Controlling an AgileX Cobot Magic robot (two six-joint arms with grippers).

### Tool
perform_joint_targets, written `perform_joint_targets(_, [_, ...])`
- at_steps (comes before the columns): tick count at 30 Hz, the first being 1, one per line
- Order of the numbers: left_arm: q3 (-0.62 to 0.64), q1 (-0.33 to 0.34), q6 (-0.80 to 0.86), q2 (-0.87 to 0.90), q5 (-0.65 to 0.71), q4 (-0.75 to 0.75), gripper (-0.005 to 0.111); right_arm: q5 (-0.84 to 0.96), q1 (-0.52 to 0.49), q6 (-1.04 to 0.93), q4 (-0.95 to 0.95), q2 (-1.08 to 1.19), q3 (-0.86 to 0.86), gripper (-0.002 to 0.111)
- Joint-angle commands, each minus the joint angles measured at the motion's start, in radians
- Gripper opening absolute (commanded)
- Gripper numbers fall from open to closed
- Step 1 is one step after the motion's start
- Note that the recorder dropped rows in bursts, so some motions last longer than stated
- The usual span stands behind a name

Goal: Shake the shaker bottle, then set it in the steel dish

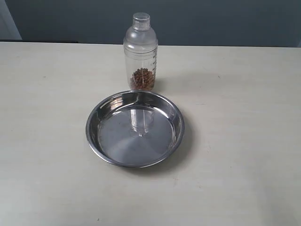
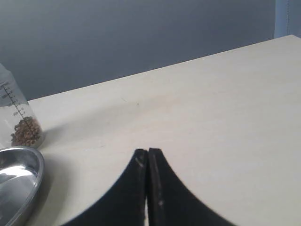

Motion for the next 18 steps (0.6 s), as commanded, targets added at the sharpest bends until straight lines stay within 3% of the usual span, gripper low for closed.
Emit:
perform_joint_targets(1, [-0.096,-0.013,0.000,0.048,-0.052,-0.019,0.000,-0.011,-0.003,-0.003,-0.004,-0.005,0.001,-0.001])
perform_joint_targets(5, [-0.242,-0.017,0.000,0.186,-0.095,0.094,0.000,-0.011,-0.003,-0.003,-0.004,-0.005,0.001,-0.001])
perform_joint_targets(7, [-0.311,-0.040,-0.033,0.283,-0.131,0.226,0.000,-0.011,-0.003,-0.003,-0.004,-0.005,0.001,-0.001])
perform_joint_targets(10, [-0.392,-0.089,-0.108,0.457,-0.277,0.539,0.005,-0.011,-0.003,-0.003,-0.004,-0.005,0.001,-0.001])
perform_joint_targets(13, [-0.456,-0.123,-0.170,0.647,-0.437,0.794,0.024,-0.011,-0.003,-0.003,-0.004,-0.005,0.001,-0.001])
perform_joint_targets(18, [-0.539,-0.123,-0.297,0.934,-0.577,0.851,0.070,-0.011,-0.003,-0.003,-0.004,-0.005,0.001,-0.001])
